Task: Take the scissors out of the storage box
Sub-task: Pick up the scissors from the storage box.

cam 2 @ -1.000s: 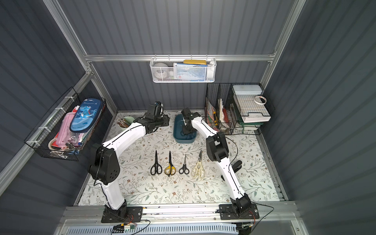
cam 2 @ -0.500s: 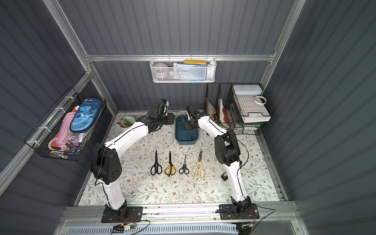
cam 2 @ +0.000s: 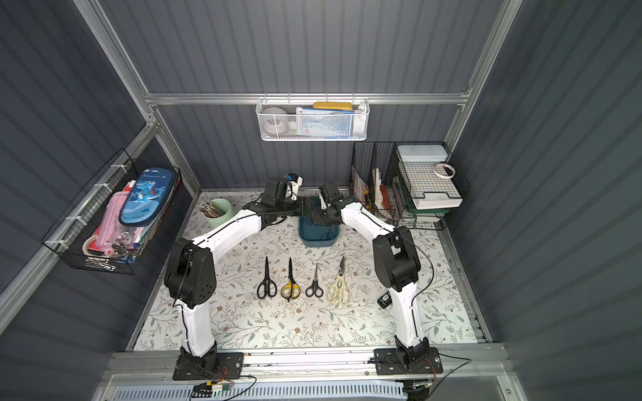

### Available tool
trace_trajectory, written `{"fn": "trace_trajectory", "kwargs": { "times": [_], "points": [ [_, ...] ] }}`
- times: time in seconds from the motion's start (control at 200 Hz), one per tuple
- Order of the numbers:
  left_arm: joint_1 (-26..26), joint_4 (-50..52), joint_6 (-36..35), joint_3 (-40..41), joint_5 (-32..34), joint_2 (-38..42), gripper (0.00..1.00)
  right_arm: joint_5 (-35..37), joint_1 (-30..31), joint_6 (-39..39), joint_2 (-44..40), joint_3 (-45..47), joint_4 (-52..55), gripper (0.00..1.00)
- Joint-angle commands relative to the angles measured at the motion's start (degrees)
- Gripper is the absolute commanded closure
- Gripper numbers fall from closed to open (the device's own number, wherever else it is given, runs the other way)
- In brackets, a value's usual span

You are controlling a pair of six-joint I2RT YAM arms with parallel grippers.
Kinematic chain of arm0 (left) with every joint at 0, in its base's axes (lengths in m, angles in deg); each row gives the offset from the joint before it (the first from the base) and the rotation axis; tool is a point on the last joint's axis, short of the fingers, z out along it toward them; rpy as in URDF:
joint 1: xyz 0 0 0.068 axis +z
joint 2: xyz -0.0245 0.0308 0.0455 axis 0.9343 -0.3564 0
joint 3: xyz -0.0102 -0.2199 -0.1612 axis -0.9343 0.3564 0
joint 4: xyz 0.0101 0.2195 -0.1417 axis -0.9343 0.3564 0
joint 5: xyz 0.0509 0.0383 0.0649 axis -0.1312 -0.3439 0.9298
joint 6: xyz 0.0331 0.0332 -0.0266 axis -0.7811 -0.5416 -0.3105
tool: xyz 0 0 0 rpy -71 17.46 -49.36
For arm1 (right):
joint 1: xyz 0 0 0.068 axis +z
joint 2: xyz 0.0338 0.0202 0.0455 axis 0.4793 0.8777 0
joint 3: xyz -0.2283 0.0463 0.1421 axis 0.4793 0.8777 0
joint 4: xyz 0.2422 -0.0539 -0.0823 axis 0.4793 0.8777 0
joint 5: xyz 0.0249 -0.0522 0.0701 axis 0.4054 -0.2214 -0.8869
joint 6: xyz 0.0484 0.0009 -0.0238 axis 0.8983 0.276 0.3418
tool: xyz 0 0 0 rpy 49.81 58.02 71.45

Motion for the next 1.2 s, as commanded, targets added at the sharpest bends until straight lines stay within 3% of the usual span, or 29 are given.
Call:
{"fn": "trace_trajectory", "kwargs": {
  "times": [0.0, 0.495, 0.951, 1.086, 1.191],
  "points": [
    [0.4, -0.1, 1.9, 1.5, -1.1, -1.0, 0.49, -2.0, 0.4, 2.1, -1.4, 0.7, -2.4, 1.0],
    [1.6, 2.9, 3.4, 3.5, 4.8, -0.5, 0.51, -2.5, 0.8, 2.4, -1.7, 1.0, -4.3, 1.0],
    [2.1, 0.8, 3.4, 4.3, -2.7, -1.7, 0.57, -3.7, 2.2, 1.9, -1.5, 1.3, -6.7, 1.0],
    [2.1, 1.1, 3.4, 4.4, -3.3, -2.0, 0.61, -3.7, 2.9, 2.6, -1.1, 0.3, -7.4, 1.0],
    [2.3, 1.2, 3.5, 4.9, -3.1, -1.3, 0.72, -4.0, 3.1, 2.7, -1.3, 0.0, -8.0, 1.0]
  ]
}}
